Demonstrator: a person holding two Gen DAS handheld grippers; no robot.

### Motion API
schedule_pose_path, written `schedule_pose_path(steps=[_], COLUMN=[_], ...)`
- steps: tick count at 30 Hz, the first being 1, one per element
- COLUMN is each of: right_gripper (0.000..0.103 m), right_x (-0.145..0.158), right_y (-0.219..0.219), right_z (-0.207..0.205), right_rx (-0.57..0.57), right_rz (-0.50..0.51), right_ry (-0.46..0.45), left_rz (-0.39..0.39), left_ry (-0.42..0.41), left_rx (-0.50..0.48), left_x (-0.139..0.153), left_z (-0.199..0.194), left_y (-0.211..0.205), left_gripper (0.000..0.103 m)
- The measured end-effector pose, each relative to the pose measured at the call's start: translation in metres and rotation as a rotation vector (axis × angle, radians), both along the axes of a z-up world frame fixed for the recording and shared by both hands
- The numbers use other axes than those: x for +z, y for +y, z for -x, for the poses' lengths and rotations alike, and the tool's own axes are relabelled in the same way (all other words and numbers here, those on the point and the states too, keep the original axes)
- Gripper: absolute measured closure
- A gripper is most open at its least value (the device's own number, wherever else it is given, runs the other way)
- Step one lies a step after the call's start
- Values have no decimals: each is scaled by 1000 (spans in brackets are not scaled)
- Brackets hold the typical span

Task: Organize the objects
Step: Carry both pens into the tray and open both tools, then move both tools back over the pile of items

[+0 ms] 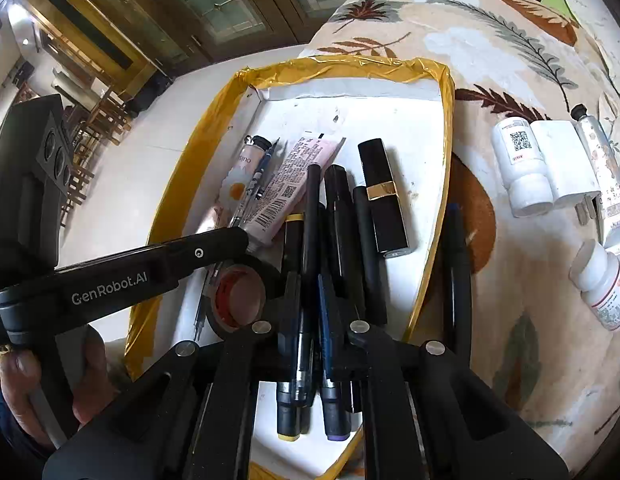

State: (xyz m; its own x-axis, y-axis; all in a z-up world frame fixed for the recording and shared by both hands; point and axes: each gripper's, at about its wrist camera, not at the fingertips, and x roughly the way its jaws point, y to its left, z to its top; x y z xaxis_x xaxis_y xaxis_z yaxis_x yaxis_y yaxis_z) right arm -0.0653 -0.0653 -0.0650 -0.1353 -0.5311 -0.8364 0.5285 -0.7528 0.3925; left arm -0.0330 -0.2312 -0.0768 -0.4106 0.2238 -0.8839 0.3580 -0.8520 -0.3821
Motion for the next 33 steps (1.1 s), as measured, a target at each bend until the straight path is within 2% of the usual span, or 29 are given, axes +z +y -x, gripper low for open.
schedule_pose_path(steps=[5,6,7,9,11,12,15,17,19,21,23,25,28,30,31,33], right_gripper=[94,94,94,85,55,53,53,53,53,53,53,53,53,53,53,53], right_x=[-1,3,7,19,28,35,42,42,39,35,29,25,22,25,26,25], right_y=[12,18,22,34,45,54,78,98,123,149,162,171,177,183,183,179], right_z=[1,-1,-3,-9,-16,-21,-29,-28,-28,-28,-26,-26,-18,-9,-2,8], right_rx=[-13,-11,-5,1,12,11,0,-38,-84,-126,-125,-117,-111,-127,-122,-93], right_rz=[45,73,96,145,182,200,222,202,123,99,23,-21,-82,-78,-59,-82], right_ry=[-56,-63,-57,-30,7,35,59,56,117,168,204,239,316,295,281,298], left_rz=[-1,-2,0,8,36,49,94,129,140,164,172,154,9,-49,-48,-2], left_ry=[32,35,43,87,147,167,218,253,264,260,250,244,212,203,198,194], left_rx=[-12,-9,-1,18,34,40,44,21,5,-17,-61,-100,-140,-146,-155,-188], left_x=[6,7,9,16,27,31,43,52,55,58,58,56,46,42,41,41], left_z=[-6,-8,-11,-16,-21,-24,-31,-36,-39,-43,-43,-44,-46,-47,-47,-48], left_y=[6,6,6,6,7,7,13,22,32,49,73,91,115,123,128,138], left_gripper=[91,80,62,44,42,39,39,38,36,35,35,35,35,35,35,35])
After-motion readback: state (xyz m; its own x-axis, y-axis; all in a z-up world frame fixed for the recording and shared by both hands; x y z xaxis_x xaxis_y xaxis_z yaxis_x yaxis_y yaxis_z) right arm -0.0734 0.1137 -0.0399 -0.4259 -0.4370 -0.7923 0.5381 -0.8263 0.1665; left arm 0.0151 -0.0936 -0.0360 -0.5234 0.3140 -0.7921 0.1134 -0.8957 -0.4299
